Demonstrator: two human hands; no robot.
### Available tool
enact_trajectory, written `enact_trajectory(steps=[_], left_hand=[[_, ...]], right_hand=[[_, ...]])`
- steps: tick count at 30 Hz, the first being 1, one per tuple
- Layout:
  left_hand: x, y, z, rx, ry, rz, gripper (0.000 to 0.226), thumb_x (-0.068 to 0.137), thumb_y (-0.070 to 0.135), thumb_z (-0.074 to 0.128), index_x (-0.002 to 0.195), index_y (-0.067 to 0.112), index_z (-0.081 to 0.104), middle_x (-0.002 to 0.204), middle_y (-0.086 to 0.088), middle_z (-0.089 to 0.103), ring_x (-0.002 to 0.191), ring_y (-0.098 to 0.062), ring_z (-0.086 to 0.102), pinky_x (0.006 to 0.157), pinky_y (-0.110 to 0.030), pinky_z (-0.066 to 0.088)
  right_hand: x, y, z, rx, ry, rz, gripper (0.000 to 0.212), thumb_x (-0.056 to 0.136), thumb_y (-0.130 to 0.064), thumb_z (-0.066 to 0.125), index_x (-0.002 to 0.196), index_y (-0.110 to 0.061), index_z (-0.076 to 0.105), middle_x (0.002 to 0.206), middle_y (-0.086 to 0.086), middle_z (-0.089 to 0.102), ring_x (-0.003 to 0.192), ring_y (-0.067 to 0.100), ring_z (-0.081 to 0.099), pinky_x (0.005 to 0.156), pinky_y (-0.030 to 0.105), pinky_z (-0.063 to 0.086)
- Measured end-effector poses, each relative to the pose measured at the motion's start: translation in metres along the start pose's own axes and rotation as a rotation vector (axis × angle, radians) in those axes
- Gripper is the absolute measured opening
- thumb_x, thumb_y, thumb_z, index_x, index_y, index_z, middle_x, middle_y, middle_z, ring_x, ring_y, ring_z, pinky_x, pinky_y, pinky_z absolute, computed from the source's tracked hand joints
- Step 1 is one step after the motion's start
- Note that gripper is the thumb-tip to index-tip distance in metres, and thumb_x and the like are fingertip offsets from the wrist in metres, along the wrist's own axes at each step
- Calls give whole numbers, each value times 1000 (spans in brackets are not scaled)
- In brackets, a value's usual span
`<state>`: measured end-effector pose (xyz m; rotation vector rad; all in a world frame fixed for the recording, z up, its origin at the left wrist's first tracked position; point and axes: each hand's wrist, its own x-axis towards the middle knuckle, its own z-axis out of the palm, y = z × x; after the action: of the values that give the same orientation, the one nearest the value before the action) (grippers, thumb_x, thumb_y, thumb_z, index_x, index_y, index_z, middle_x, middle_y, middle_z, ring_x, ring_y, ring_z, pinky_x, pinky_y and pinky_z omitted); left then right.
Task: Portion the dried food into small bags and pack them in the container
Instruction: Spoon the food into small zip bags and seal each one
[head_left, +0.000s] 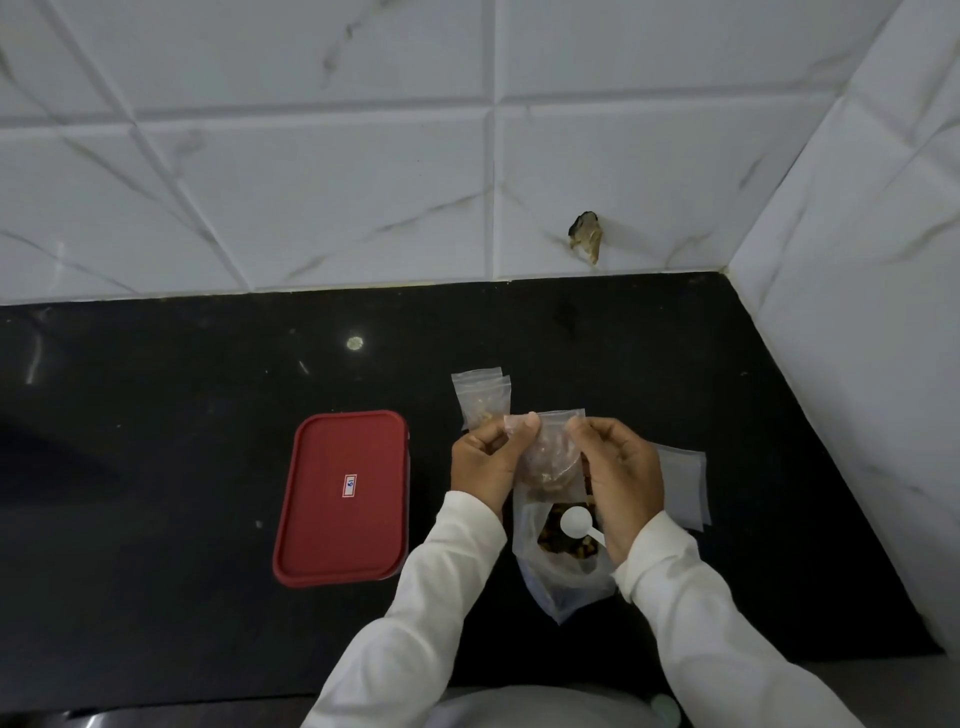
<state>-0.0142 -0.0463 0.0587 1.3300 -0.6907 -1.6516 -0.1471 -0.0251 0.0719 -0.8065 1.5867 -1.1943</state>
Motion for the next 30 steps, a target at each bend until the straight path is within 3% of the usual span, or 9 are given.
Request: enact_trajectory(steps=[5, 8, 12, 17, 21, 24, 30], left_hand=[[0, -3, -1, -47, 29, -47, 8, 86, 17, 73, 79, 15, 77, 93, -7, 77, 97, -26, 72, 97, -53, 53], [1, -5, 1, 17, 56, -5, 8, 87, 20, 73, 81, 16, 77, 92, -4, 77, 96, -24, 72, 95, -50, 54], [2, -2, 1, 156, 18, 67, 12, 84, 20, 76, 93, 13, 74, 97, -5, 76, 97, -20, 72, 93, -48, 56], [2, -5, 2, 201, 59, 96, 13, 81, 20, 79, 92, 13, 75, 97, -7, 75, 97, -24, 71, 88, -45, 58], [3, -7, 4, 229, 104, 58, 9, 83, 20, 77, 90, 16, 74, 93, -1, 75, 94, -19, 71, 83, -37, 59], [2, -8, 4, 185, 96, 19, 16, 82, 24, 78, 96, 14, 75, 93, -2, 77, 94, -21, 72, 86, -42, 59], [0, -1, -5, 1, 41, -79, 7, 87, 18, 72, 89, 14, 77, 100, -9, 76, 102, -29, 70, 93, -55, 55]], right_hand=[[0, 3, 2, 33, 10, 19, 10, 88, -25, 68, 79, -22, 72, 83, 0, 73, 87, 22, 70, 86, 51, 56], [-1, 5, 5, 41, 53, 12, 11, 87, -23, 68, 78, -20, 71, 81, 1, 72, 86, 25, 69, 84, 53, 56], [-2, 4, 4, 3, -7, -4, 10, 89, -29, 66, 83, -23, 70, 85, -3, 72, 86, 18, 70, 84, 47, 57], [-5, 7, 1, -48, -116, -63, 6, 89, -34, 66, 89, -29, 70, 91, -5, 72, 90, 13, 69, 84, 40, 58], [-4, 9, 5, -85, -85, -72, 4, 90, -29, 66, 89, -28, 70, 88, -9, 72, 87, 7, 68, 77, 29, 57], [-4, 9, 9, -40, -9, -20, 5, 90, -30, 65, 91, -28, 70, 88, -10, 71, 87, 8, 67, 70, 24, 54], [-1, 9, 9, 53, 6, 50, 8, 90, -29, 66, 91, -24, 71, 89, -3, 73, 87, 15, 70, 76, 35, 60]])
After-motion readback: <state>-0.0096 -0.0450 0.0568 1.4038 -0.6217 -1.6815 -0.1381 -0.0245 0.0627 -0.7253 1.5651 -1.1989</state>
